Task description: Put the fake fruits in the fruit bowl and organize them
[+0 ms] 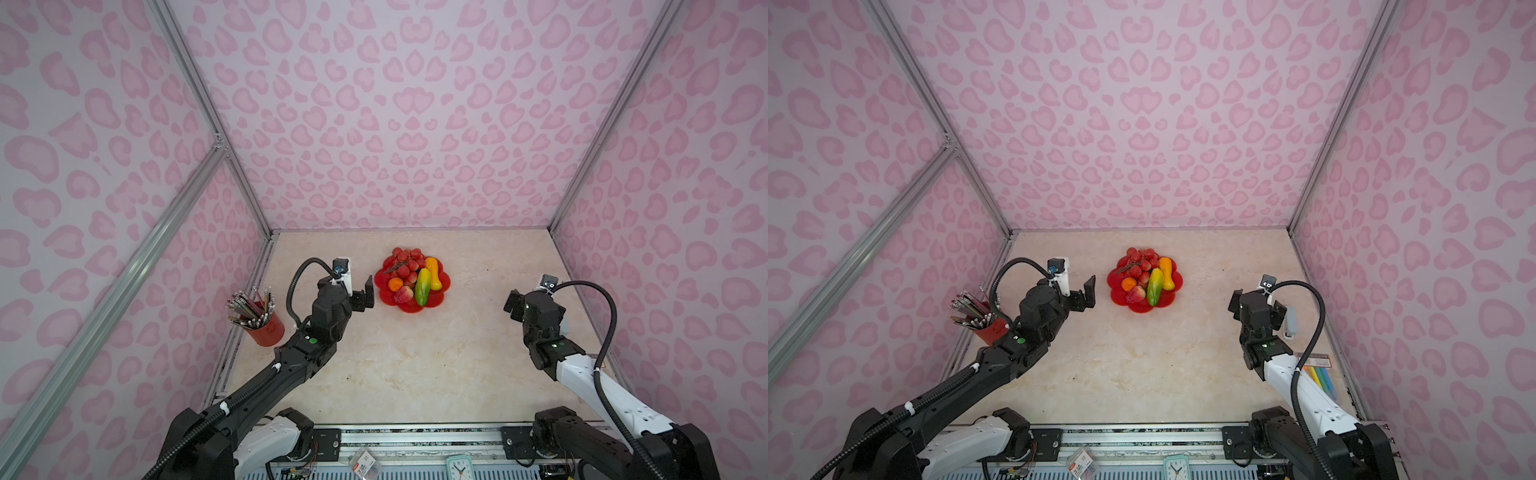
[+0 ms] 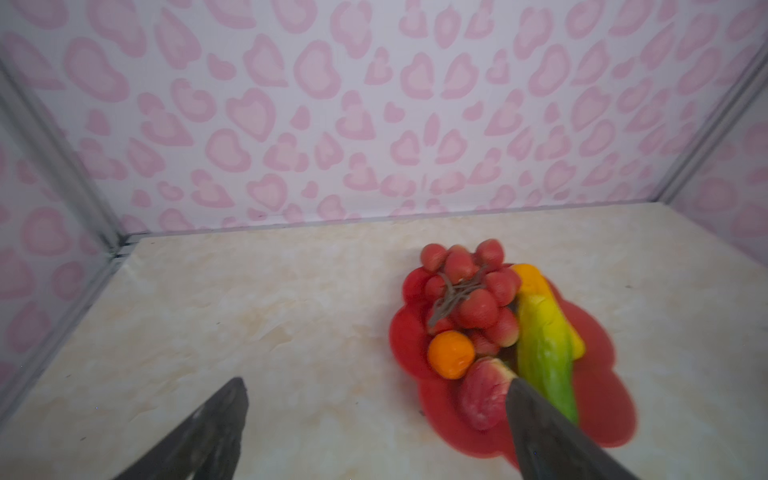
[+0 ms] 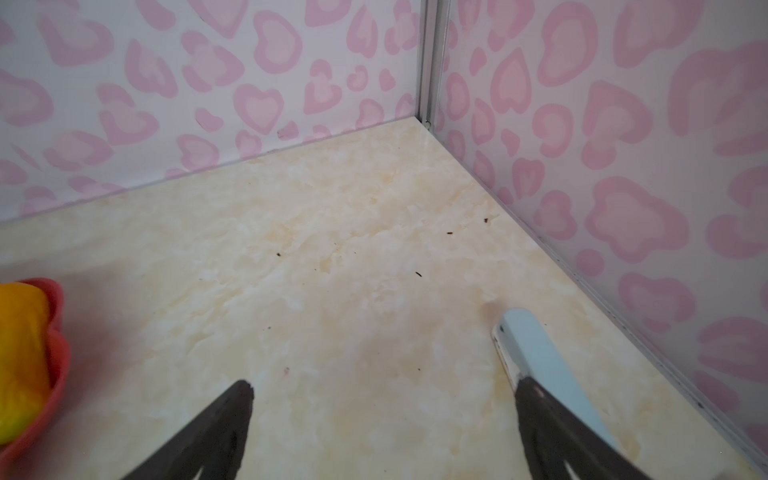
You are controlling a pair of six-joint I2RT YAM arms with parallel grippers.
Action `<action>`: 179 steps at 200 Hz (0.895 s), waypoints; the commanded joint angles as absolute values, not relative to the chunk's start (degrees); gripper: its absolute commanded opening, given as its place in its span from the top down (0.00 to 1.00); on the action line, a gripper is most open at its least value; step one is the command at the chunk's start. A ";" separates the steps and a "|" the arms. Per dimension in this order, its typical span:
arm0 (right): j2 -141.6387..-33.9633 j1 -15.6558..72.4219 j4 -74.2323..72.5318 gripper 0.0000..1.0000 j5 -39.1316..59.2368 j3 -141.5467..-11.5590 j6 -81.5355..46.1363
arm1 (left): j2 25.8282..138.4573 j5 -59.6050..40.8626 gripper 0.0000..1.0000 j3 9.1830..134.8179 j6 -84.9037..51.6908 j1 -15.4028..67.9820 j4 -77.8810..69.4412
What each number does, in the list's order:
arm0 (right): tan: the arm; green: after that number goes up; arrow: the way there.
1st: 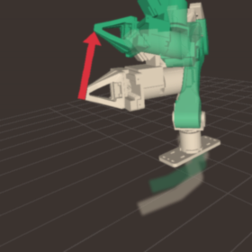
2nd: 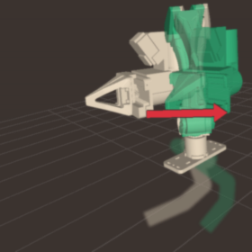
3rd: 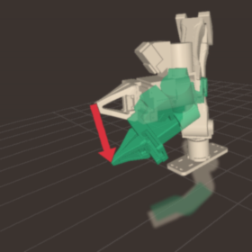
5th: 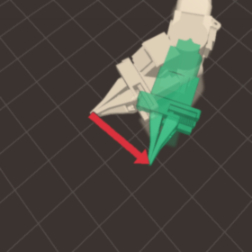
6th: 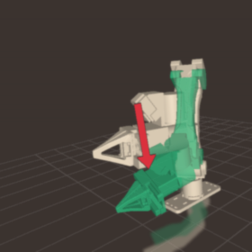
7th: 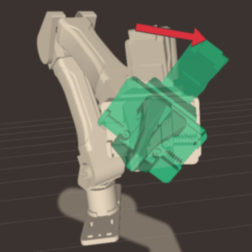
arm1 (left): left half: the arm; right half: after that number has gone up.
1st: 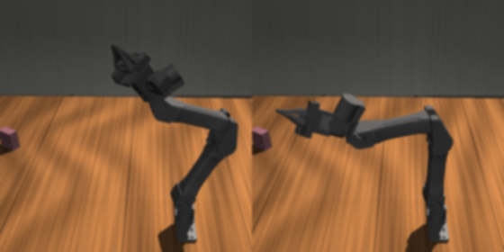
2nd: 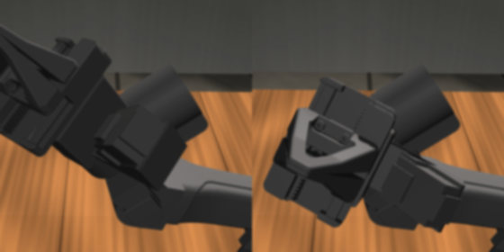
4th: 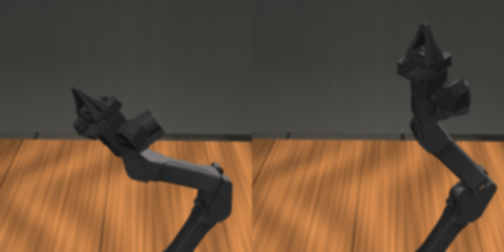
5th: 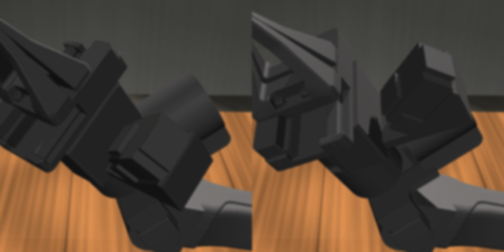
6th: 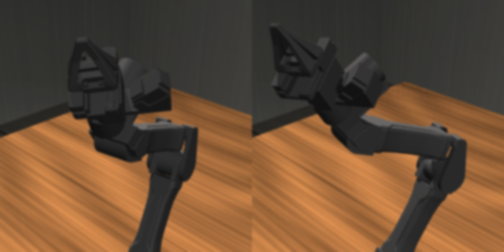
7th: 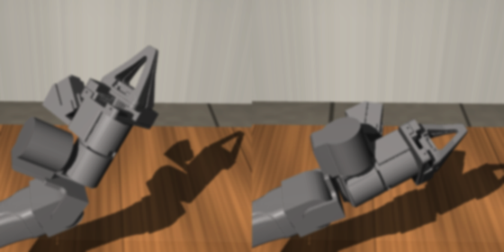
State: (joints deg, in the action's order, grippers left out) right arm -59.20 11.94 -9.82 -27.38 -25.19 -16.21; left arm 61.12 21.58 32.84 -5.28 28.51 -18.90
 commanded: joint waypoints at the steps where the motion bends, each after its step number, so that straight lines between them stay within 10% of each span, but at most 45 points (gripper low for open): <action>1: -60.95 11.73 -23.56 0.02 -34.80 -21.18 -9.75 | 58.61 29.83 0.02 25.94 -0.47 24.98 -31.51; 67: -77.76 8.09 -52.59 0.01 -25.97 -16.03 -1.82 | 63.36 24.81 0.03 8.24 -5.04 7.71 -52.98; 179: -89.38 4.22 -60.39 0.01 -17.61 -18.14 -1.45 | 84.39 14.57 0.03 18.03 -4.62 1.24 -58.20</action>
State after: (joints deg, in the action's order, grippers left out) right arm -88.31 4.12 -58.65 -16.71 -18.33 -1.74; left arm 83.72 16.86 16.84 -3.05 2.44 -56.38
